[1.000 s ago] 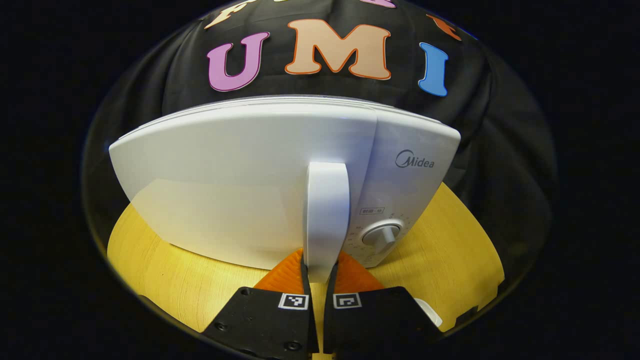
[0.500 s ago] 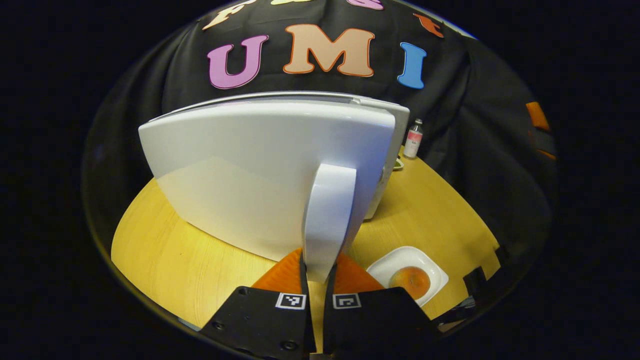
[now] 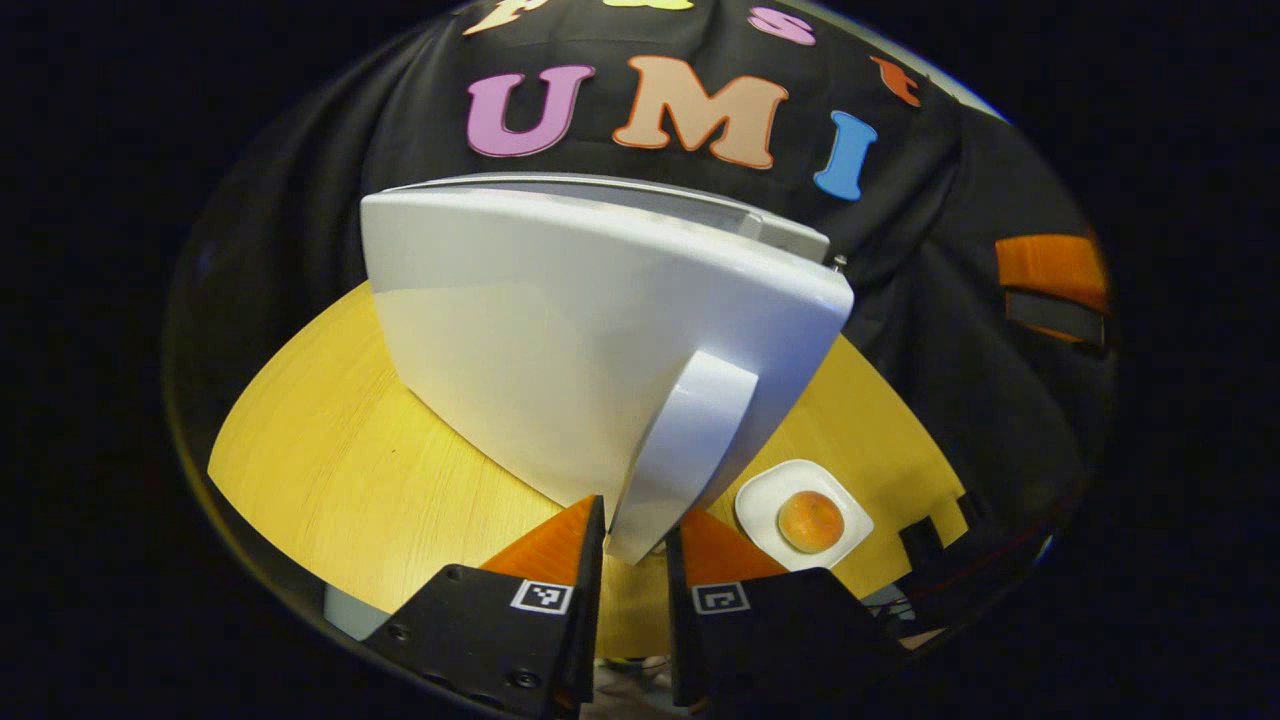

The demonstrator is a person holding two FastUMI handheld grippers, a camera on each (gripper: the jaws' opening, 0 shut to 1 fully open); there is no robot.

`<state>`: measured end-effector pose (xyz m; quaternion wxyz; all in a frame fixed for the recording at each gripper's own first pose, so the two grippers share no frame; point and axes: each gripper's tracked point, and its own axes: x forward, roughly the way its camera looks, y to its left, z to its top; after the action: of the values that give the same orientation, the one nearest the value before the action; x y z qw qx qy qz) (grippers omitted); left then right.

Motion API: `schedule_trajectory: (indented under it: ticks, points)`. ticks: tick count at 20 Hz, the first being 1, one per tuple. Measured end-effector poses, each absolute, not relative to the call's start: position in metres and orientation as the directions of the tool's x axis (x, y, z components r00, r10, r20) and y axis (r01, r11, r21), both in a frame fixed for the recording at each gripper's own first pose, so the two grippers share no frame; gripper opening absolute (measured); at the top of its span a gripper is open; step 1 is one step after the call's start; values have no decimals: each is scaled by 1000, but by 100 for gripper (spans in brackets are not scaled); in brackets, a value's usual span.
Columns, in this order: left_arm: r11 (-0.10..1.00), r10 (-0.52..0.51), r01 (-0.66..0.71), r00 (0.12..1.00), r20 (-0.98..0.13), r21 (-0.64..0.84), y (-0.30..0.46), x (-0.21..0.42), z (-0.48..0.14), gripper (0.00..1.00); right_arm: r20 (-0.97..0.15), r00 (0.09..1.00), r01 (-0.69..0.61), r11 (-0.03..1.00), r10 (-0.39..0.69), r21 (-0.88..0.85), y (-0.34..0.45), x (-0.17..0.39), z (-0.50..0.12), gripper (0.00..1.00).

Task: Open the microwave oven with the left hand, put the food in, and close the microwave oven.

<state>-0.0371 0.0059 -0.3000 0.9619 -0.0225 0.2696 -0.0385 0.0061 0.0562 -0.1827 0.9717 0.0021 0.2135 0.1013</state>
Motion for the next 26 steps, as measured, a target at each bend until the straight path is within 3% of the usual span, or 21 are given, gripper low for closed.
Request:
schedule_trajectory:
  ticks: [1, 4, 7, 8, 9, 10, 12, 13, 14, 15, 18, 19, 20, 26]
  points:
    - [997, -71, 41, 857, -510, -69, 15, -43, -298, 34, -418, 886, -198, 979, 199, 45, 62, 5, -185, 99]
    - [997, -43, 9, 867, -496, -70, 39, -57, -288, 75, -425, 883, -203, 978, 201, 40, 78, 0, -190, 99]
    - [997, -24, -16, 858, -513, -73, 63, -77, -288, 91, -428, 880, -211, 977, 204, 31, 93, -6, -193, 99]
    - [997, -21, -21, 859, -512, -77, 71, -83, -286, 96, -430, 879, -213, 977, 203, 27, 98, -9, -196, 92]
    - [996, -15, -30, 861, -508, -81, 78, -89, -284, 95, -433, 879, -213, 977, 201, 22, 102, -11, -198, 92]
    - [995, -6, -43, 861, -509, -85, 86, -94, -283, 95, -439, 877, -212, 977, 196, 13, 105, -13, -203, 99]
    - [992, 15, -75, 863, -505, -99, 104, -107, -280, 95, -449, 875, -204, 979, 179, -7, 109, -17, -212, 99]
    - [990, 30, -95, 862, -506, -104, 113, -114, -279, 95, -458, 872, -201, 979, 175, -9, 112, -19, -218, 92]
    - [988, 47, -115, 862, -504, -106, 125, -122, -278, 95, -466, 868, -198, 980, 172, -6, 115, -22, -224, 92]
    - [985, 64, -135, 862, -503, -107, 135, -128, -277, 96, -472, 866, -192, 981, 167, -4, 119, -24, -229, 99]
    - [980, 93, -167, 865, -492, -108, 167, -148, -270, 94, -481, 865, -171, 985, 143, -16, 122, -28, -243, 100]
    - [979, 104, -176, 864, -492, -102, 179, -155, -269, 99, -488, 862, -165, 986, 136, -17, 124, -28, -248, 100]
    - [977, 122, -192, 863, -490, -95, 191, -160, -266, 94, -495, 859, -160, 987, 132, -14, 125, -29, -253, 100]
    - [945, 220, -306, 853, -474, -112, 263, -180, -254, 94, -515, 852, -116, 993, 88, -22, 130, -23, -271, 100]
